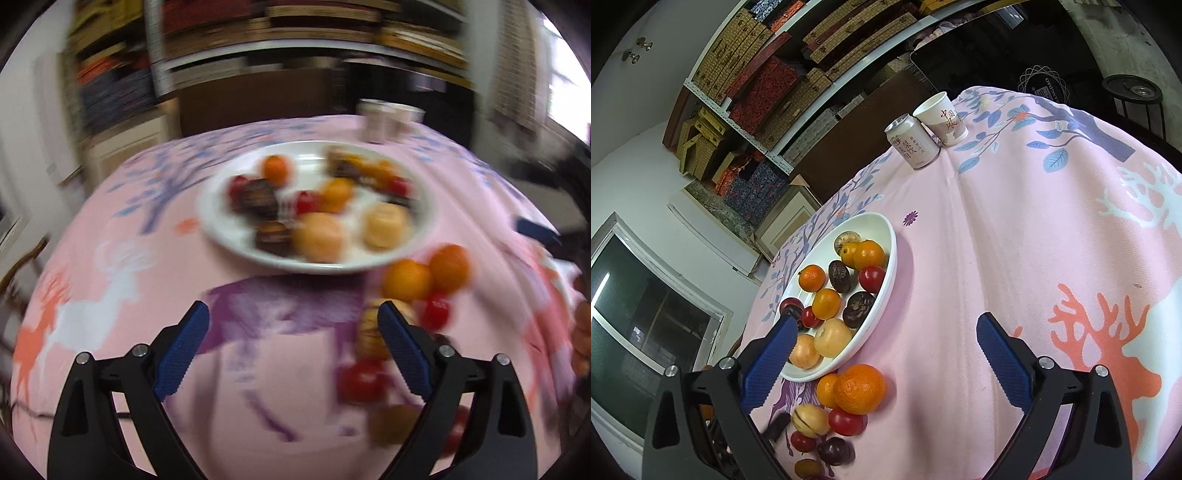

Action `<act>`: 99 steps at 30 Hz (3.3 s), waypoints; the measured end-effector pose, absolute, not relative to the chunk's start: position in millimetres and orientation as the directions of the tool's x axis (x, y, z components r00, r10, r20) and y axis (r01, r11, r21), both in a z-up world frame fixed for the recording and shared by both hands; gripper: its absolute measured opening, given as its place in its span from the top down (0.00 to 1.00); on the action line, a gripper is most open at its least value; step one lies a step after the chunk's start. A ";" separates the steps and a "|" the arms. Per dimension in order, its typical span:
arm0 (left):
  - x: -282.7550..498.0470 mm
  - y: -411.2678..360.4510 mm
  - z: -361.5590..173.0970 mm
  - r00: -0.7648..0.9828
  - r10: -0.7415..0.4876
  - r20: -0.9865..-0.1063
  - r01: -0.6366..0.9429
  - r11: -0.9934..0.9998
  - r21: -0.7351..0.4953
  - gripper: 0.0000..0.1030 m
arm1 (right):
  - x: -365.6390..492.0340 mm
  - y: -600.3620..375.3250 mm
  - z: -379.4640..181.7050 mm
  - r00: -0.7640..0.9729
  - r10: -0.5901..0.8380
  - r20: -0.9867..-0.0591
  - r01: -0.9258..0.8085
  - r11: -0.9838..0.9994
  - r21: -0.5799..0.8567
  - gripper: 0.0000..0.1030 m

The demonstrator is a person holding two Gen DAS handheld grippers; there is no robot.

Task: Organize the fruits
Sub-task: 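Move the left tool to the pile and grasp a purple-striped pepino fruit, then grasp a large orange with the right tool while the left tool holds the pepino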

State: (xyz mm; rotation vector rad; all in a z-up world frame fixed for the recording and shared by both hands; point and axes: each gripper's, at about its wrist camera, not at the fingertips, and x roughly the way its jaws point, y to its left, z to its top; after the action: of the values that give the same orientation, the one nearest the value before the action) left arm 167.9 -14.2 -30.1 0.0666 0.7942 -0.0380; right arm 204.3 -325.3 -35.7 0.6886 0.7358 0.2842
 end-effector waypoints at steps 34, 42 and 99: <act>185.7 5.9 -52.1 0.617 0.023 -0.787 0.009 0.999 0.036 0.11 | 202.4 -324.6 -37.9 0.697 0.499 -0.515 -0.002 0.720 0.694 0.04; 182.6 7.6 -46.5 0.638 -0.025 -0.769 0.036 0.999 -0.003 0.12 | 201.1 -321.7 -36.0 0.693 0.507 -0.513 -0.015 0.721 0.693 0.04; 186.8 -6.5 -57.2 0.624 -0.016 -0.781 0.069 0.997 0.034 0.61 | 184.5 -227.6 -56.6 0.558 0.432 -0.709 -0.291 0.901 0.321 0.55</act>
State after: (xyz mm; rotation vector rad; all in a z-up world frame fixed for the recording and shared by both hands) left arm 186.8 -6.5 -57.2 0.0630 0.8952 -0.0488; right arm 184.5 -227.6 -56.6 0.1741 0.8816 0.4287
